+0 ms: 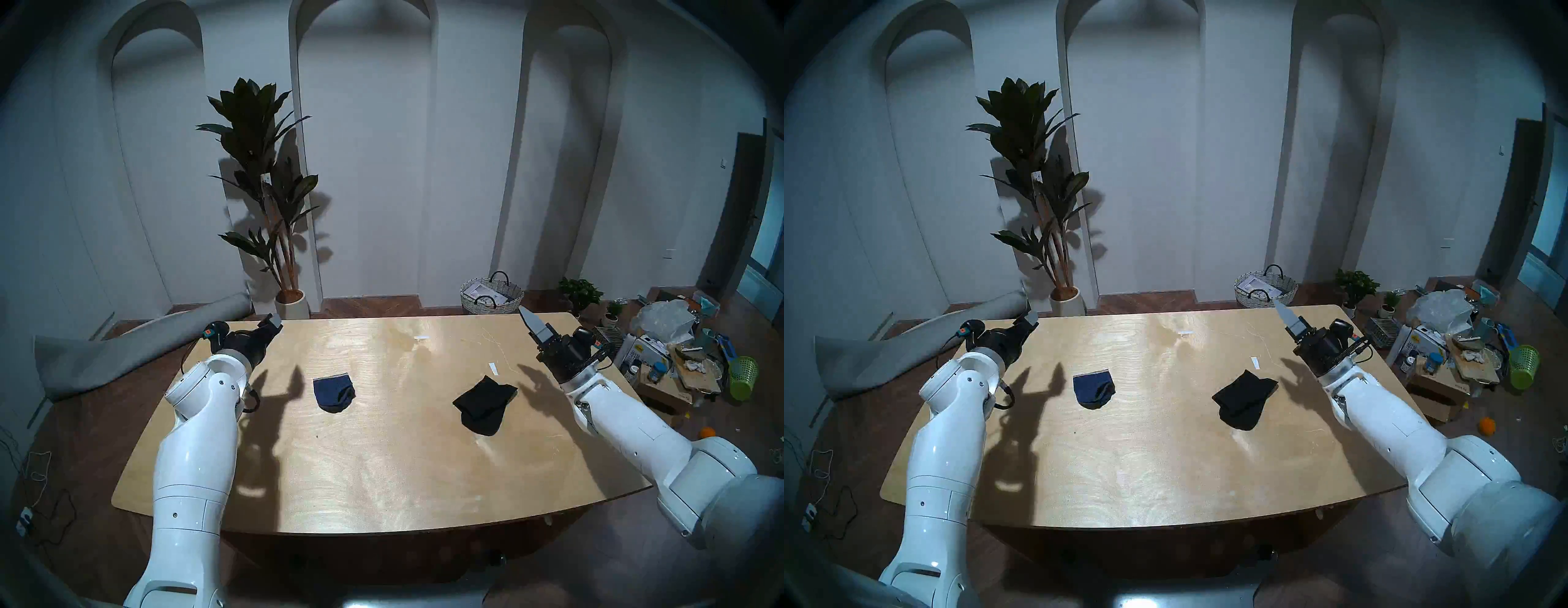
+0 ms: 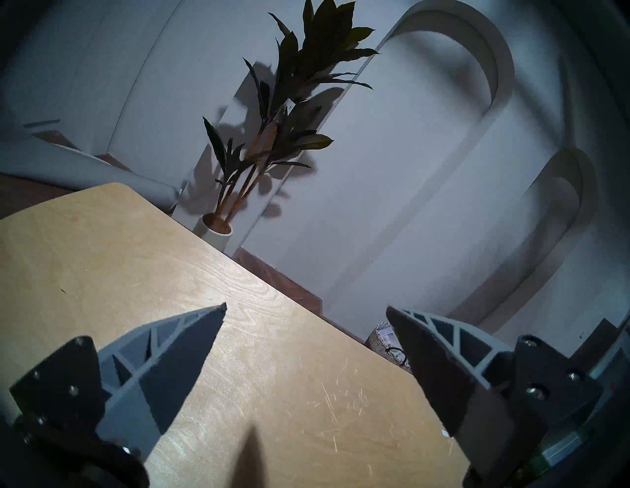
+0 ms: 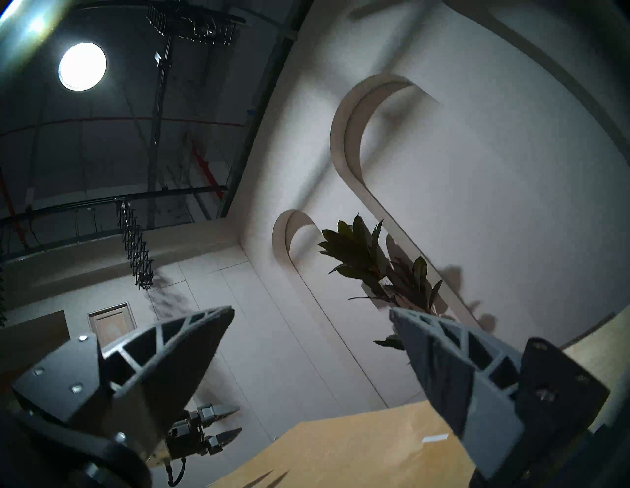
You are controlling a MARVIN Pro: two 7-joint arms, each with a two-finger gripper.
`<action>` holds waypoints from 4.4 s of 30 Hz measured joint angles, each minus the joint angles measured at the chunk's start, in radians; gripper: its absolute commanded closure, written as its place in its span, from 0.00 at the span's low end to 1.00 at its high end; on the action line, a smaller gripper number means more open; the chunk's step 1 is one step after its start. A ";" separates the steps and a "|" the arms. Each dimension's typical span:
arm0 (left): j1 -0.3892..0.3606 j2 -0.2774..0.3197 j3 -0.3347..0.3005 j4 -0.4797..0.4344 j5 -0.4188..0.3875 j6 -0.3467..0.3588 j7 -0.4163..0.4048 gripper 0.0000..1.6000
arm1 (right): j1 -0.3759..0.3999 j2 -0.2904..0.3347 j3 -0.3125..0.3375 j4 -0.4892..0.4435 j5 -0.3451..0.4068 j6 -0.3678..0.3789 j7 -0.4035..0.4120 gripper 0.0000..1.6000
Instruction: Fold socks in half once and place them neatly on the table
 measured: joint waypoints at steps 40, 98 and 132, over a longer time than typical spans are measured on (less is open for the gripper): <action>-0.093 0.033 0.041 0.179 0.083 -0.106 -0.034 0.00 | 0.053 0.018 -0.014 -0.214 -0.082 -0.151 -0.395 0.00; -0.153 0.157 0.210 0.311 0.356 -0.253 -0.072 0.00 | -0.014 0.095 -0.107 -0.392 -0.278 -0.226 -0.939 0.00; -0.199 0.166 0.258 0.391 0.432 -0.337 -0.087 0.00 | -0.019 0.100 -0.147 -0.562 -0.408 -0.263 -1.316 0.00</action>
